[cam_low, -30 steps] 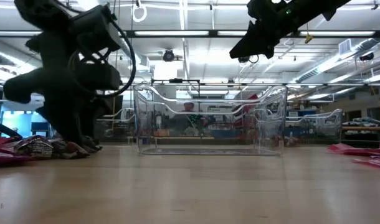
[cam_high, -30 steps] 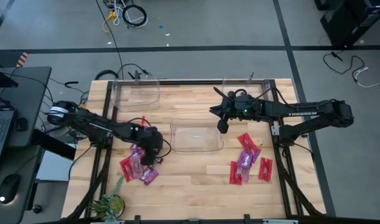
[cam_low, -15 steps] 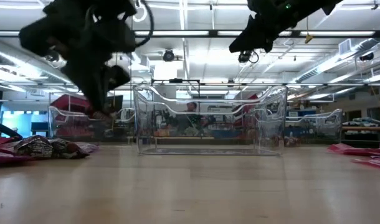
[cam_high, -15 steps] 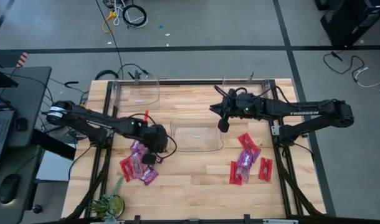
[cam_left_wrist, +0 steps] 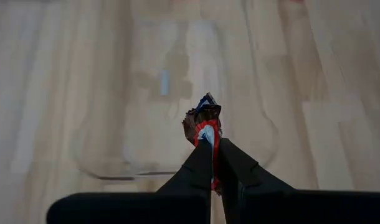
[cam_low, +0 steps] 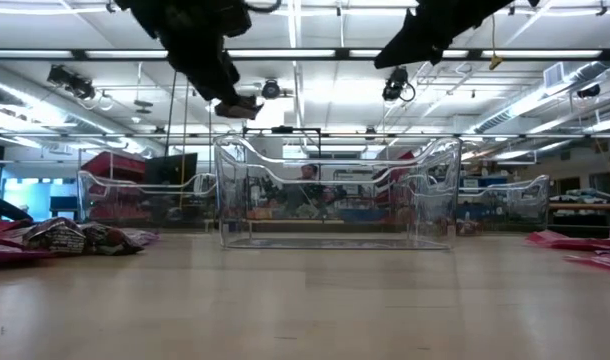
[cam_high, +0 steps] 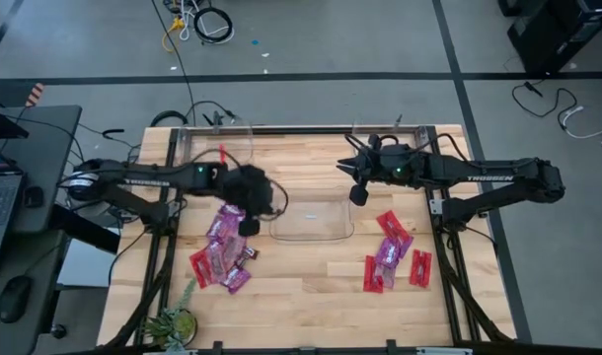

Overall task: Sort candy
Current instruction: Put the brown chocolate bar into the top right transparent bin

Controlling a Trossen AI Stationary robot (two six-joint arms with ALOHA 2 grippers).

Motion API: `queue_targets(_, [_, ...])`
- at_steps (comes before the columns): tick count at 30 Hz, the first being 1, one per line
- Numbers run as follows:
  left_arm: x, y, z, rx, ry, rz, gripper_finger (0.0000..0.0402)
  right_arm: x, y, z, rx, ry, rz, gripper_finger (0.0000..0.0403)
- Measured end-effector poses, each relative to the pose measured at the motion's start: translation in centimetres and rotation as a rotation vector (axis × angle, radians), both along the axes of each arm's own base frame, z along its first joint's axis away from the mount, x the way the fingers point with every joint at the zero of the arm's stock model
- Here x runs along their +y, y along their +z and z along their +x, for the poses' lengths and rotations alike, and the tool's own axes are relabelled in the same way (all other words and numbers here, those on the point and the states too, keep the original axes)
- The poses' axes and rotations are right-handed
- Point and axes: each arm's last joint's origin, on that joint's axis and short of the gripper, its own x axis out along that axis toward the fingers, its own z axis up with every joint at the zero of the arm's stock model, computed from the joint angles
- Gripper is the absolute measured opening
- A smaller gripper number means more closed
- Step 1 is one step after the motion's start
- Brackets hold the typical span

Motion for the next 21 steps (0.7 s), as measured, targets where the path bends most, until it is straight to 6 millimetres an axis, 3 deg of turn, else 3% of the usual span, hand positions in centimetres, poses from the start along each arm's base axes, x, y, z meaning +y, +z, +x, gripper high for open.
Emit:
queue_targets(6, [3.8, 1.1, 1.6, -0.294, -0.034, -0.081, 0.0011, 0.0, -1.4, 0.4, 0.053, -0.001, 0.009, 0.0065])
queue_targets(11, [7.2, 0.9, 2.2, -0.412, -0.004, -0.176, 0.0011, 0.5, -2.0, 1.3, 0.034, 0.042, 0.009, 0.0089])
queue_targets(15, [8.9, 0.3, 3.3, -0.484, -0.036, -0.246, 0.0011, 1.0, -2.4, 2.6, 0.010, 0.086, -0.039, 0.0106])
queue_targets(21, [9.7, -1.1, 4.8, -0.524, -0.078, -0.287, 0.0011, 1.3, -2.7, 3.8, -0.039, 0.115, -0.037, 0.0113])
